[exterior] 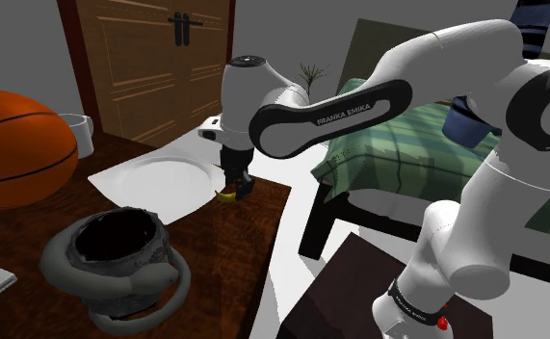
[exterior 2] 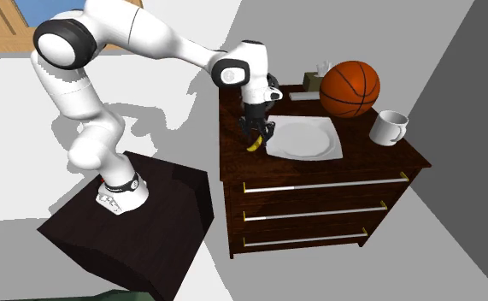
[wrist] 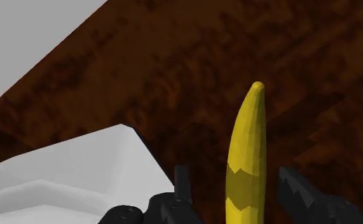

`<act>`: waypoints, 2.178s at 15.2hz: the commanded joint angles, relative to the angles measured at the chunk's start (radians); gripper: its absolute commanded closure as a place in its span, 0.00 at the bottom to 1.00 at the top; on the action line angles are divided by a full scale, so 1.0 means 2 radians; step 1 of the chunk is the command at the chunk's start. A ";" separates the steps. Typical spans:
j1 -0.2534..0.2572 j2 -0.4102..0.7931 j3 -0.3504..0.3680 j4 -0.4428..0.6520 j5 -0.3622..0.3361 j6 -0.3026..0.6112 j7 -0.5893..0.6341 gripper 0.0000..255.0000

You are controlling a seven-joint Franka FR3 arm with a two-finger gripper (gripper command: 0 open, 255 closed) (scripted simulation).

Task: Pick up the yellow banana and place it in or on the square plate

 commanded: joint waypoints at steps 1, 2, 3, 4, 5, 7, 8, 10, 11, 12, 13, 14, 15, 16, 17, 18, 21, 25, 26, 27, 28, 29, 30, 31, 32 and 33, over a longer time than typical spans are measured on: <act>0.001 0.004 0.002 -0.004 0.002 -0.006 -0.001 1.00; 0.001 0.002 0.002 -0.008 0.002 -0.005 0.000 1.00; 0.001 0.000 0.001 -0.010 0.002 -0.004 0.000 1.00; 0.001 0.000 0.001 -0.010 0.002 -0.004 -0.001 1.00; 0.001 0.000 0.001 -0.011 0.002 -0.003 -0.002 1.00; 0.000 0.000 0.001 -0.010 0.002 -0.004 -0.002 1.00; 0.002 0.004 0.002 -0.005 0.002 -0.006 0.000 1.00; 0.002 -0.001 0.002 0.003 0.004 -0.019 -0.003 1.00; 0.002 -0.003 0.002 0.008 0.004 -0.025 -0.004 1.00; 0.002 -0.005 0.002 0.012 0.005 -0.031 -0.005 1.00; 0.002 -0.007 0.002 0.017 0.006 -0.038 -0.007 1.00; 0.002 -0.009 0.002 0.022 0.007 -0.044 -0.008 1.00; 0.002 -0.010 0.002 0.026 0.007 -0.051 -0.009 1.00; 0.002 -0.012 0.002 0.031 0.008 -0.057 -0.010 1.00; 0.002 -0.014 0.002 0.036 0.009 -0.064 -0.012 1.00; 0.002 -0.015 0.002 0.042 0.009 -0.070 -0.013 1.00; 0.003 -0.018 0.002 0.058 0.011 -0.089 -0.016 1.00; 0.003 -0.022 0.003 0.081 0.013 -0.115 -0.020 1.00; 0.003 -0.022 0.003 0.087 0.013 -0.122 -0.021 1.00; 0.003 -0.022 0.003 0.089 0.013 -0.124 -0.022 1.00; 0.004 -0.002 0.004 0.113 0.012 -0.128 -0.020 1.00; 0.005 0.019 0.005 0.137 0.009 -0.132 -0.018 1.00; 0.006 0.040 0.006 0.163 0.007 -0.137 -0.016 1.00; 0.007 0.061 0.007 0.189 0.005 -0.143 -0.014 1.00; 0.008 0.082 0.008 0.217 0.003 -0.150 -0.013 1.00; 0.010 0.105 0.009 0.246 0.001 -0.157 -0.012 1.00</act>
